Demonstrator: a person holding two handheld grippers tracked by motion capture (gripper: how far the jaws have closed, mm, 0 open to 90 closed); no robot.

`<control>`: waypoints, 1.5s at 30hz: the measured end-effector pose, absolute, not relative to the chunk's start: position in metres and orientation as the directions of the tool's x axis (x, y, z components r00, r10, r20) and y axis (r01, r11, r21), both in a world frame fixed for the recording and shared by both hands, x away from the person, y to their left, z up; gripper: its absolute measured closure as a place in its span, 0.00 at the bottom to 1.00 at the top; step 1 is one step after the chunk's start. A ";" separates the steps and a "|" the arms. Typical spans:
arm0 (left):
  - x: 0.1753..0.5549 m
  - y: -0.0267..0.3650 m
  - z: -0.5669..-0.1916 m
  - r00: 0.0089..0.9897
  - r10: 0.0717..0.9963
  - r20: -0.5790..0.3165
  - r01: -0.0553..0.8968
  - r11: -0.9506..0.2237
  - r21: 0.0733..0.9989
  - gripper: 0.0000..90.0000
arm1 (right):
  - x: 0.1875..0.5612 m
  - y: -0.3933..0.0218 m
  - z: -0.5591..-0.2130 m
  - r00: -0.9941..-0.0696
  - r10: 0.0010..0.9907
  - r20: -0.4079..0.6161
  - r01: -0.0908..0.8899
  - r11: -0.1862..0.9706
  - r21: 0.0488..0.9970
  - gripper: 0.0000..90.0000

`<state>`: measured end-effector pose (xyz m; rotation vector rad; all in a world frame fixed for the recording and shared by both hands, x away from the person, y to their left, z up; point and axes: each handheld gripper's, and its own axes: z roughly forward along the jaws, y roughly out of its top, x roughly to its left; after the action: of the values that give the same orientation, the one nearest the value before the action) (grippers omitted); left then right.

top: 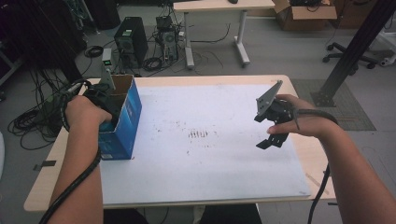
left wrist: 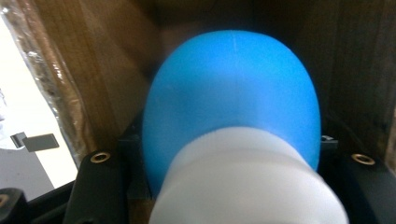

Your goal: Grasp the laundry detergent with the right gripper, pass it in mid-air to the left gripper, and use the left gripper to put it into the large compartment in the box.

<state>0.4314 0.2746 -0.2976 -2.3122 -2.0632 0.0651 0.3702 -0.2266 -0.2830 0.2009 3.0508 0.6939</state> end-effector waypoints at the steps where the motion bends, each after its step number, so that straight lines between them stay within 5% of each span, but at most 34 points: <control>1: 0.431 0.275 -0.298 0.113 0.994 -0.004 0.992 -0.113 -0.059 0.42 | 0.370 -0.227 -0.283 -0.992 0.126 0.022 0.123 0.893 0.433 0.03; 45: 0.424 0.267 -0.272 0.097 0.995 0.021 0.995 -0.096 -0.037 0.29 | 0.368 -0.237 -0.285 -0.990 0.135 0.025 0.132 0.880 0.456 0.03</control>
<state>0.4238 0.2673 -0.2715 -2.2952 -2.0838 0.0143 0.3677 -0.2367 -0.2848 0.2157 3.0385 0.7353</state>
